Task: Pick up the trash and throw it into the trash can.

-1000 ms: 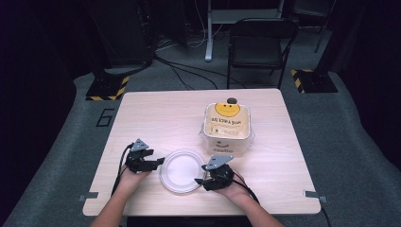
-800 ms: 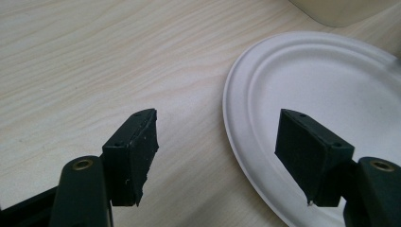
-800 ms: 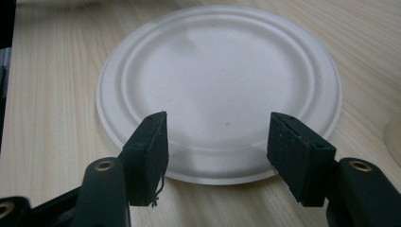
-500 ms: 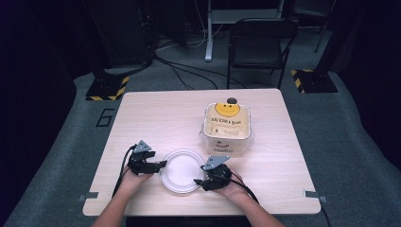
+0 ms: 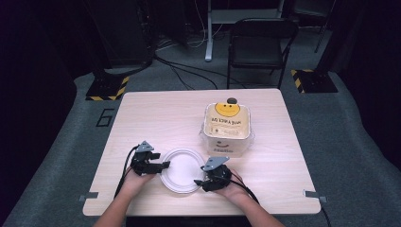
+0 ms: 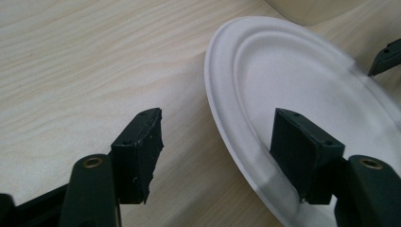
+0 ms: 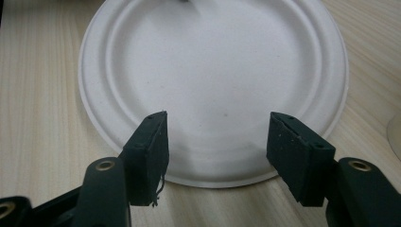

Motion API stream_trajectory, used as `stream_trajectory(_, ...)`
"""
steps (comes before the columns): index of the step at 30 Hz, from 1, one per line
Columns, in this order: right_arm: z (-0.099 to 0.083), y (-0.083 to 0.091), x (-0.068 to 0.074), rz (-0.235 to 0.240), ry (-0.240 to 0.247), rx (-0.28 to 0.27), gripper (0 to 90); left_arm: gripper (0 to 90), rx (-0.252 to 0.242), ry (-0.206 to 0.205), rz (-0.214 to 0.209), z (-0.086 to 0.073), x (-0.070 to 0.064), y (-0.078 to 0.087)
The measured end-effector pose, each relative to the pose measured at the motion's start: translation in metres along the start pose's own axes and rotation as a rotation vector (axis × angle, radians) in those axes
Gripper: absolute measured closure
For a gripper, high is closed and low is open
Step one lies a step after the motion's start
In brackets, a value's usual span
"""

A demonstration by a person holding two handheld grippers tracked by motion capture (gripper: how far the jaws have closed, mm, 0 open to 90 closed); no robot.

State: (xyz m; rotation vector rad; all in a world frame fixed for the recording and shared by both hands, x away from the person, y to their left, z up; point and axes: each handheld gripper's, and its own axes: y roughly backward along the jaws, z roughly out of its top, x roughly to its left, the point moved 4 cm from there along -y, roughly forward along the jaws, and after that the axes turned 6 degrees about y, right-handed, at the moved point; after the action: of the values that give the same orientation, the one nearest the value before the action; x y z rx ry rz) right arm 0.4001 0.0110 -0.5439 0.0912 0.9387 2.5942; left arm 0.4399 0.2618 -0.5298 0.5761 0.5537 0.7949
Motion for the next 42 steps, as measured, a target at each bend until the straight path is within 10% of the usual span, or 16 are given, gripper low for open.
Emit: stream_trajectory(42, -0.001, 0.011, 0.002, -0.01, 0.013, -0.009, 39.7, 75.3, -0.041, 0.051, -0.139, 0.027, -0.02, 0.022)
